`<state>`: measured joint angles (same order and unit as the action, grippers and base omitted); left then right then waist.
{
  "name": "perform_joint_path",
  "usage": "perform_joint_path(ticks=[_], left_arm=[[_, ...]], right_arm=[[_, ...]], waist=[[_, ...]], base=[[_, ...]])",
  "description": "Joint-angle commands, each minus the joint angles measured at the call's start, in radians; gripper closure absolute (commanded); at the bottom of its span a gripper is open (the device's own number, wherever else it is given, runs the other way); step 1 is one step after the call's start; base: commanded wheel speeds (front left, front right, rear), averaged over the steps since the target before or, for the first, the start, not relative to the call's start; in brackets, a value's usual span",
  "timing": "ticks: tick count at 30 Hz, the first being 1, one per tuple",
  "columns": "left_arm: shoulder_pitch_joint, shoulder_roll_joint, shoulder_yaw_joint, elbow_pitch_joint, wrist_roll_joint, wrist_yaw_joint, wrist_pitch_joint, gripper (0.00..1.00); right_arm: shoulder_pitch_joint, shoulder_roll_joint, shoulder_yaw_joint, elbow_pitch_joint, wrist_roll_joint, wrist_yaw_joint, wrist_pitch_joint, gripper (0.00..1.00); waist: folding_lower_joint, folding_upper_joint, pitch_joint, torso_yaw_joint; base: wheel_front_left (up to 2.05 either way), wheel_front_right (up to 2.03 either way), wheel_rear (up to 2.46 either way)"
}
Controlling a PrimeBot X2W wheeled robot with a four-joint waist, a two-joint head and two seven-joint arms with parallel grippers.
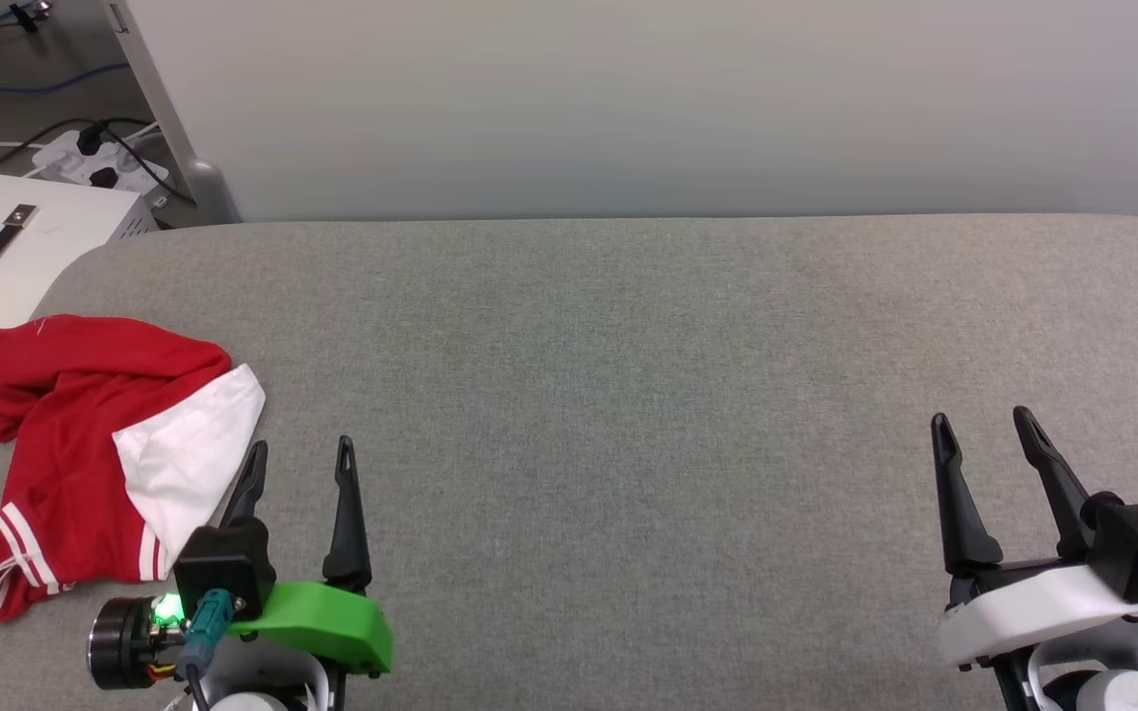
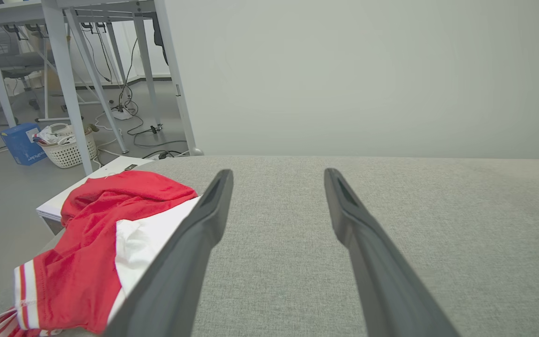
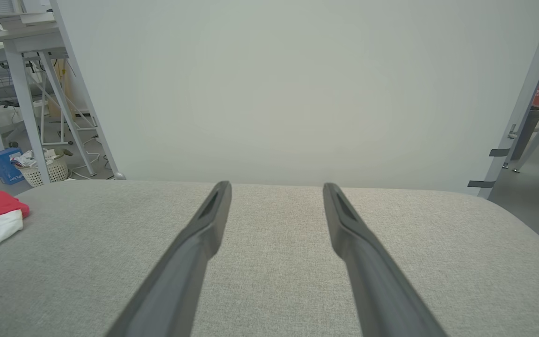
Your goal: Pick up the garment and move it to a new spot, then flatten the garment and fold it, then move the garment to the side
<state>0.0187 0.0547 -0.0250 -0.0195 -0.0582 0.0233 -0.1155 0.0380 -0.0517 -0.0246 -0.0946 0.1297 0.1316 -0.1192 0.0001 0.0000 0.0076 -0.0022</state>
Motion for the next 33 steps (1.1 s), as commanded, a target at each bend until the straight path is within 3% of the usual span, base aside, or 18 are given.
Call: perform_joint_path(ticks=[1, 33], left_arm=[[0.011, -0.002, -0.002, -0.004, -0.013, 0.006, -0.013, 0.0], [0.036, -0.004, -0.012, 0.003, -0.037, 0.025, -0.087, 0.0]], right_arm=[[0.01, 0.001, 0.001, -0.013, 0.007, 0.0, -0.011, 0.0], [0.047, 0.001, -0.013, -0.032, 0.025, -0.001, -0.085, 0.0]], waist=[[-0.0001, 0.0, 0.0, 0.0], [-0.0001, 0.0, 0.0, 0.007]], base=[[0.0, 0.0, 0.0], [0.0, 0.0, 0.0]])
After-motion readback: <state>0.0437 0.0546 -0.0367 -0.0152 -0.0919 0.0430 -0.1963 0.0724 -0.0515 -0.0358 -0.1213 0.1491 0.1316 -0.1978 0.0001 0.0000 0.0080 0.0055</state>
